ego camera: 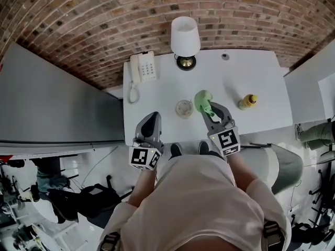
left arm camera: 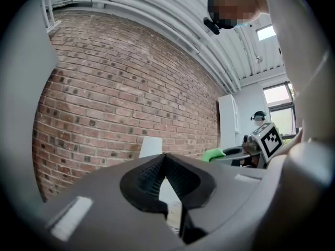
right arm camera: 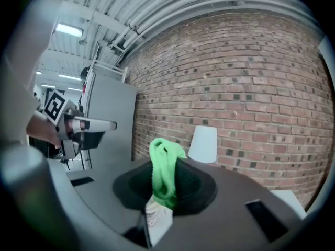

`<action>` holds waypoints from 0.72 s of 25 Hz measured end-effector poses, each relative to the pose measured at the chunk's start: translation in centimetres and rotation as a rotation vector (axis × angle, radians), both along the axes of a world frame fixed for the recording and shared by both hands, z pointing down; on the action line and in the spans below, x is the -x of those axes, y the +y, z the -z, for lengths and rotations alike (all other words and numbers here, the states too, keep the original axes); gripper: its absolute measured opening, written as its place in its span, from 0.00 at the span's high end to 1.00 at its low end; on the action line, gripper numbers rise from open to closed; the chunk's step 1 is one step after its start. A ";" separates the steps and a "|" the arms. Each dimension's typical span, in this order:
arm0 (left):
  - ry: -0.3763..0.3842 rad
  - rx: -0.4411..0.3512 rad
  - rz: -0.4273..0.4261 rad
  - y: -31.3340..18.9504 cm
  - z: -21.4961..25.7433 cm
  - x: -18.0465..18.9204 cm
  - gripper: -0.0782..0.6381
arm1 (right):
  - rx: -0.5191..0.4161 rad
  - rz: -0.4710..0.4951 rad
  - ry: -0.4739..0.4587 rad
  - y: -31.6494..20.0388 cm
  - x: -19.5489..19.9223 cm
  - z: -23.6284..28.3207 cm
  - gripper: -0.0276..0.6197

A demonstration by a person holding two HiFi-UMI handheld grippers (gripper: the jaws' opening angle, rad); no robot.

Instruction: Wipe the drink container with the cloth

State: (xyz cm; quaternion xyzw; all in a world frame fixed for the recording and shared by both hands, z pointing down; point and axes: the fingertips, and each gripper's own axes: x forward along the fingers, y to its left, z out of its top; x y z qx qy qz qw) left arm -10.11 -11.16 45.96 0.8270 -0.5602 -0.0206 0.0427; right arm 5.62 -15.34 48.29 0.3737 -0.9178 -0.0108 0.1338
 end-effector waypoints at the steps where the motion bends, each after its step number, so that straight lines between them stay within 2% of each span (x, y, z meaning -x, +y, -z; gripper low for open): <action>1: 0.000 0.003 0.004 0.0 -0.1 0.1 0.88 | 0.004 0.009 0.015 -0.1 0.2 -0.7 0.86; 11: -0.014 0.052 0.009 0.2 -1.6 0.4 0.88 | 0.021 0.082 0.199 -0.1 2.1 -7.2 0.86; 14: -0.019 0.060 0.001 0.2 -1.9 0.5 0.88 | 0.037 0.131 0.206 0.3 3.1 -8.5 0.86; 18: -0.016 0.063 -0.009 -0.1 -2.1 0.5 0.88 | 0.064 0.146 0.205 0.8 3.4 -9.4 0.86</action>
